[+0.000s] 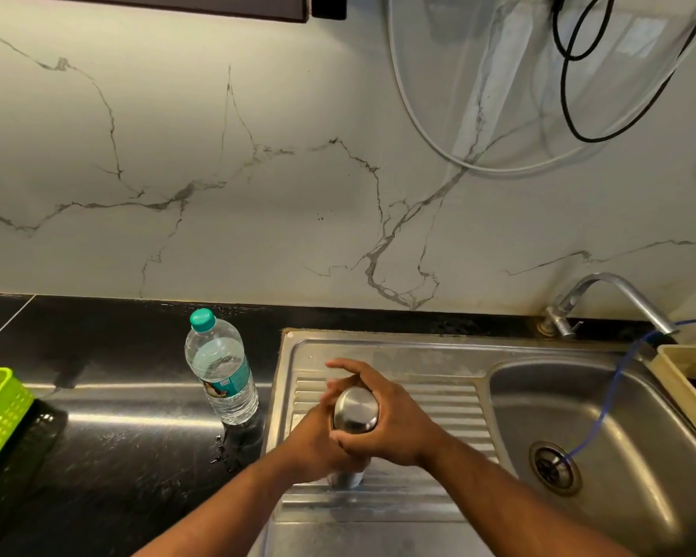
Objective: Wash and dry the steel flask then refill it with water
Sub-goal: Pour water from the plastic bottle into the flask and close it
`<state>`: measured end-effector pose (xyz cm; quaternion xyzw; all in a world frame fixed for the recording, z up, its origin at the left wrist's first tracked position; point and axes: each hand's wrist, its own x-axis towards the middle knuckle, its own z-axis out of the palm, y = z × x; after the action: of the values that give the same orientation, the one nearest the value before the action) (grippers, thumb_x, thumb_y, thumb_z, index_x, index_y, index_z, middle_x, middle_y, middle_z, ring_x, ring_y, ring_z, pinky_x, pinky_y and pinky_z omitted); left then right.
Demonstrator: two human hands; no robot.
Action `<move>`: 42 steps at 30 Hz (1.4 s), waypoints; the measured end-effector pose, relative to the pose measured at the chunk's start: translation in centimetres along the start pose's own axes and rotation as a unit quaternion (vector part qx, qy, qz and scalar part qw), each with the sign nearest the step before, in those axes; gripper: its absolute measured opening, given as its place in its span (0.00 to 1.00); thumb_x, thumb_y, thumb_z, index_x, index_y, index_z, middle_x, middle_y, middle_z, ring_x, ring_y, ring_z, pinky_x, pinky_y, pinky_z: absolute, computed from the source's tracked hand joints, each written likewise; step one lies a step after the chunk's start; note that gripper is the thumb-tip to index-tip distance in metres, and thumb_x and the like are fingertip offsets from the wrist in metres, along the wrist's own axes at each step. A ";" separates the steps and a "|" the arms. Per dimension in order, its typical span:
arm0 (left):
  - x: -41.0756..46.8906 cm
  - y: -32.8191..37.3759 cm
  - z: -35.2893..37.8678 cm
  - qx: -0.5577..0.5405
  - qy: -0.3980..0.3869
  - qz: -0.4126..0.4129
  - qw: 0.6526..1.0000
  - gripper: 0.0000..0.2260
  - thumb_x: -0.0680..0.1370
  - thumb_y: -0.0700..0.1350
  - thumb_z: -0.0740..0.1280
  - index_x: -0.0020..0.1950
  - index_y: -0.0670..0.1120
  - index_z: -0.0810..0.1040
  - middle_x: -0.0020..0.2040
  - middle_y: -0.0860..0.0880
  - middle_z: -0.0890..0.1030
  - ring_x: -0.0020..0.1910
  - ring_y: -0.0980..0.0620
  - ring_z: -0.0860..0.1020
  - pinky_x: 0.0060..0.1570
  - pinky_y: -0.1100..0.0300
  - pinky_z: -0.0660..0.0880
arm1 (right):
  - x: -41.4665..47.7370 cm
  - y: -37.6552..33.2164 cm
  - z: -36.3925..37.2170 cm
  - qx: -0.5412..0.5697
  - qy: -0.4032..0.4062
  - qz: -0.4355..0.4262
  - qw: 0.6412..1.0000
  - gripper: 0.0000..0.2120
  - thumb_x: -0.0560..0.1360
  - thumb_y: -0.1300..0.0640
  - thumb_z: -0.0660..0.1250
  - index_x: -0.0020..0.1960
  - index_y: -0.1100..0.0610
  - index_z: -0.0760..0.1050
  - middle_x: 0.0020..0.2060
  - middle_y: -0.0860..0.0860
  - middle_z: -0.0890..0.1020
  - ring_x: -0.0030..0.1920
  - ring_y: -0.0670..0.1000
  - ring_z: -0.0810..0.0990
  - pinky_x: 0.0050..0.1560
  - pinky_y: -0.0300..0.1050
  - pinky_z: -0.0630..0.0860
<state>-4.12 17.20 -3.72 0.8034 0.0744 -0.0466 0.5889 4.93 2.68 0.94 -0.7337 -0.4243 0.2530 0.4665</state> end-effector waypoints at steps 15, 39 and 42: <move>0.1 -0.8 3.1 -0.127 0.216 -0.025 0.968 0.22 0.65 0.54 0.79 0.58 0.54 0.81 0.51 0.47 0.86 0.52 0.47 0.85 0.54 0.41 0.82 | -0.1 0.0 2.8 0.013 0.135 0.032 0.990 0.31 0.68 0.39 0.78 0.67 0.43 0.70 0.60 0.37 0.76 0.61 0.39 0.76 0.60 0.33 0.76; 14.7 -0.5 -7.4 -0.041 0.314 -0.073 0.946 0.31 0.66 0.50 0.83 0.65 0.49 0.76 0.56 0.51 0.83 0.56 0.50 0.81 0.60 0.53 0.78 | -3.0 4.8 -3.7 0.032 0.134 0.206 0.969 0.04 0.80 0.54 0.70 0.49 0.48 0.82 0.43 0.43 0.85 0.45 0.44 0.82 0.46 0.35 0.77; 14.7 -0.8 -7.7 -0.039 0.295 -0.065 0.953 0.32 0.66 0.51 0.83 0.66 0.50 0.75 0.57 0.51 0.83 0.57 0.50 0.81 0.62 0.51 0.78 | -2.6 5.0 -3.9 0.035 0.136 0.209 0.968 0.04 0.80 0.55 0.70 0.49 0.48 0.82 0.43 0.43 0.85 0.45 0.43 0.82 0.46 0.35 0.76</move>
<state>10.11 25.74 -4.53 0.7514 0.2981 0.1572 0.5673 8.53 -2.45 -1.93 -0.8165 -0.1854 0.2576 0.4823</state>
